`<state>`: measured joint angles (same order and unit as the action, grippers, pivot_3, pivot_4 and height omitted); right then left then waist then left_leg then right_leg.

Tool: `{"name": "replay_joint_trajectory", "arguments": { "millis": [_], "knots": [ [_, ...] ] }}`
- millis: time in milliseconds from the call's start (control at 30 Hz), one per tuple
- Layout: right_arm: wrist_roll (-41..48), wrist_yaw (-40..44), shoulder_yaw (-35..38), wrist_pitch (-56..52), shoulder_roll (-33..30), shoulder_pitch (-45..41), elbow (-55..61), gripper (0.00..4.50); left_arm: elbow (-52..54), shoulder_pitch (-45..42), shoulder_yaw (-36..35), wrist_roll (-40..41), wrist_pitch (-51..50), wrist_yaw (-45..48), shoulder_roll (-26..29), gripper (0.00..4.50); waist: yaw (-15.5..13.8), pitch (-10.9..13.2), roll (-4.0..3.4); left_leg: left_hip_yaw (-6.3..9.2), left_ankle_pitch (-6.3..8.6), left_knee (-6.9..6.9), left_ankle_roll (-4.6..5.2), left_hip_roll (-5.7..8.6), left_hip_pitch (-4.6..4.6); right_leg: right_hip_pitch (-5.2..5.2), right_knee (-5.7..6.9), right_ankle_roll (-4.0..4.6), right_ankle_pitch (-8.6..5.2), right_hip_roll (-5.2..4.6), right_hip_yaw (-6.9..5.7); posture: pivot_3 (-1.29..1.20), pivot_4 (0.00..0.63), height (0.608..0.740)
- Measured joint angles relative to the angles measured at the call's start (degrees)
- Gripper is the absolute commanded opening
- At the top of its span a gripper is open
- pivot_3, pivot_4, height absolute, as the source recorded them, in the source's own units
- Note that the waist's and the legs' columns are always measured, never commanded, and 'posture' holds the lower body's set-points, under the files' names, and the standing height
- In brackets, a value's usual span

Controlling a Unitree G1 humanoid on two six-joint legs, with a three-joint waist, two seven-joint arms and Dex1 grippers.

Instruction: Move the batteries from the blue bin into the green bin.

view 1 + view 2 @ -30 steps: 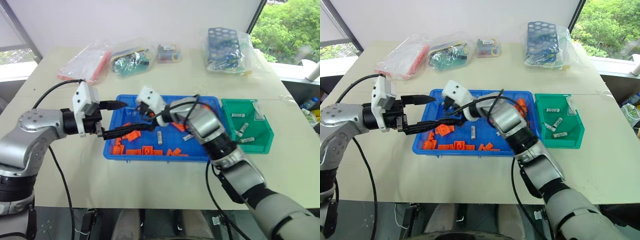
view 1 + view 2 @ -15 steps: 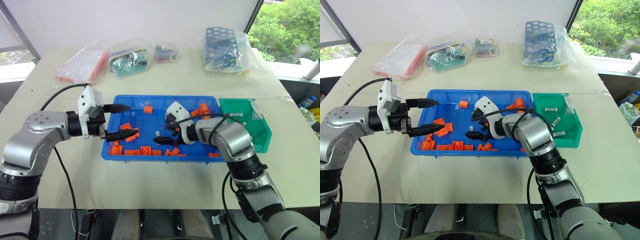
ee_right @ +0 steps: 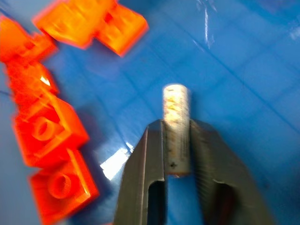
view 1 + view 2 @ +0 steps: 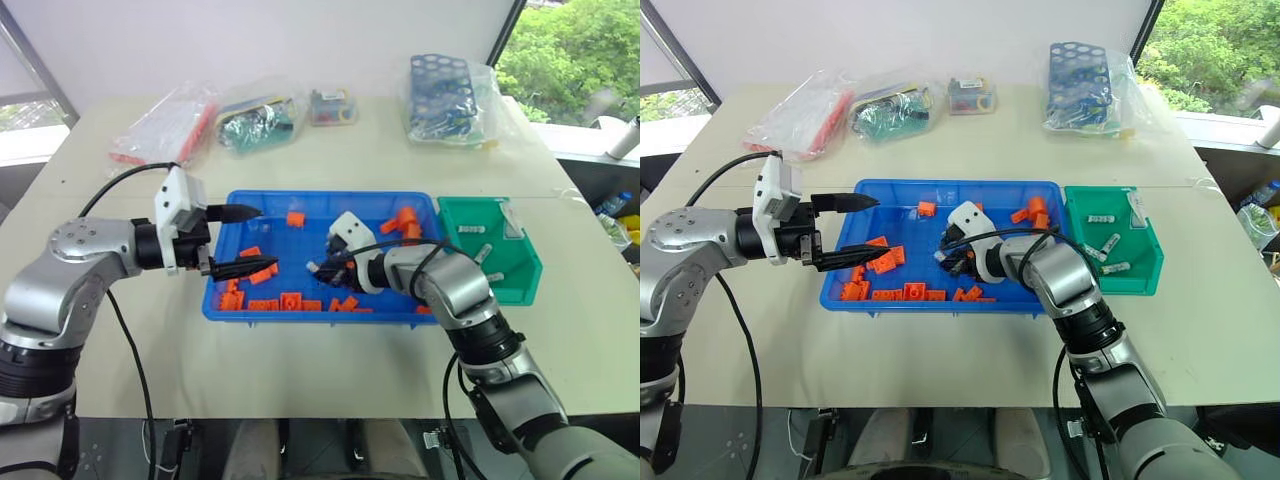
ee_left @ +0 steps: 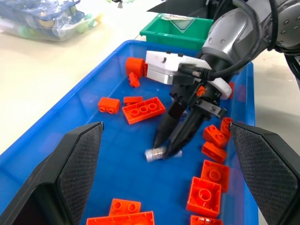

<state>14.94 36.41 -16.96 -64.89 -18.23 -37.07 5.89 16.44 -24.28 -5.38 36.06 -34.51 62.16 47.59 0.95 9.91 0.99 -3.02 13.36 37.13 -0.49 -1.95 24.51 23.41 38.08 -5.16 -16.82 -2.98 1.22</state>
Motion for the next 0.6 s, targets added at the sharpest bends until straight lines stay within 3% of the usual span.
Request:
{"name": "replay_joint_trajectory", "arguments": {
  "millis": [200, 300, 433, 533, 600],
  "knots": [
    [3.1, 1.0, 1.9, -3.8, -2.4, -0.1, 2.4, 0.11, 0.1, 0.0, 0.0, 0.1, 0.0, 0.6, 0.4, 4.5, 0.0, 0.0, -0.01, 0.0, 0.0, -0.01, 0.0, -0.04, 0.01, 0.01, -0.01, 0.0, 0.0, 0.0, 0.0, 0.0, 0.15, 0.739],
    [7.1, 2.0, 8.7, -7.9, -5.7, -2.4, 5.6, 0.11, 0.2, 0.0, 0.0, 0.5, 0.0, 1.0, 0.4, 4.5, -0.1, 0.0, -0.01, 0.0, 0.0, 0.0, 0.0, -0.06, 0.03, 0.02, -0.01, 0.0, 0.0, -0.02, 0.01, 0.0, 0.15, 0.739],
    [11.1, 4.3, 20.2, -10.9, -17.0, -5.0, 8.5, 0.11, 0.3, 0.0, 0.2, 0.7, 0.0, 1.4, 0.1, 4.5, -0.6, 0.0, 0.0, 0.06, 0.02, -0.04, 0.02, -0.04, 0.03, -0.06, -0.15, 0.01, -0.01, -0.07, -0.05, 0.0, 0.15, 0.739],
    [10.4, 8.3, 23.6, -6.3, -31.1, 1.7, 7.1, 0.11, 0.1, -0.3, 0.5, 0.7, 0.1, 1.8, -0.2, 4.5, -0.9, 0.0, 0.02, -0.01, 0.08, -0.08, 0.13, 0.03, 0.04, -0.12, -0.35, 0.01, -0.02, -0.17, -0.06, 0.0, 0.15, 0.739],
    [8.9, 9.8, 25.5, -3.4, -37.0, 6.2, 3.7, 0.11, -0.4, -0.3, 0.8, 0.6, 0.3, 2.3, -0.3, 4.5, -0.5, 0.0, 0.02, -0.11, 0.09, -0.07, 0.16, 0.05, 0.04, -0.11, -0.38, 0.01, -0.02, -0.2, 0.0, 0.0, 0.15, 0.739]
  ]
}}
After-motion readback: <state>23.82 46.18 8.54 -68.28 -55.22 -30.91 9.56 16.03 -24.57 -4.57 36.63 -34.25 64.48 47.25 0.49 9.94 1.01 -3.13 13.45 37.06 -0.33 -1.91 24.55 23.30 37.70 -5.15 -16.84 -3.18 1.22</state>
